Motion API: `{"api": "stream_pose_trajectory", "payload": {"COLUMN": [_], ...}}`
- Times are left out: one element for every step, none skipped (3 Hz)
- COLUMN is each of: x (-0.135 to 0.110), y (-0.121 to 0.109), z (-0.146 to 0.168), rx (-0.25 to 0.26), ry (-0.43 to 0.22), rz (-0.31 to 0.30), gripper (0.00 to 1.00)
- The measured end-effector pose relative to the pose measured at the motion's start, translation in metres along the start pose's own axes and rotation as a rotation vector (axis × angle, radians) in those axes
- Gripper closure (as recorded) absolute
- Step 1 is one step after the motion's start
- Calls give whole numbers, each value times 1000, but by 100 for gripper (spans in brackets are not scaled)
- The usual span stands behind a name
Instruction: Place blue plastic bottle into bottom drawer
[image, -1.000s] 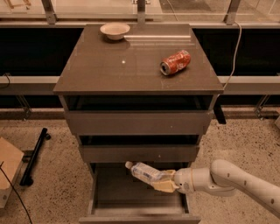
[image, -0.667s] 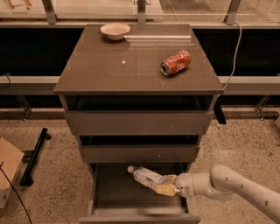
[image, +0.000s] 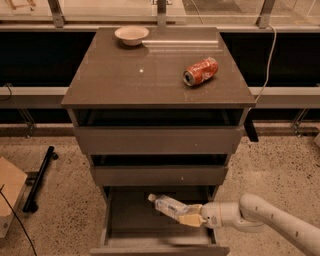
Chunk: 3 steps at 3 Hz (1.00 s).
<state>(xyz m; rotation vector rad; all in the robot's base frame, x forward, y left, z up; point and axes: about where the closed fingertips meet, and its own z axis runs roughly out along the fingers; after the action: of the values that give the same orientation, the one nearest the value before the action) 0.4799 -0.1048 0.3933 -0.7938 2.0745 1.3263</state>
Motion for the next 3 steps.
{"api": "stream_pose_trajectory", "payload": {"x": [2, 8, 24], "y": [-1, -13, -38], "z": [6, 21, 37], "rx": [7, 27, 44], "ry": [13, 25, 47], "rz": [-3, -1, 21], "gripper": [100, 100, 100]}}
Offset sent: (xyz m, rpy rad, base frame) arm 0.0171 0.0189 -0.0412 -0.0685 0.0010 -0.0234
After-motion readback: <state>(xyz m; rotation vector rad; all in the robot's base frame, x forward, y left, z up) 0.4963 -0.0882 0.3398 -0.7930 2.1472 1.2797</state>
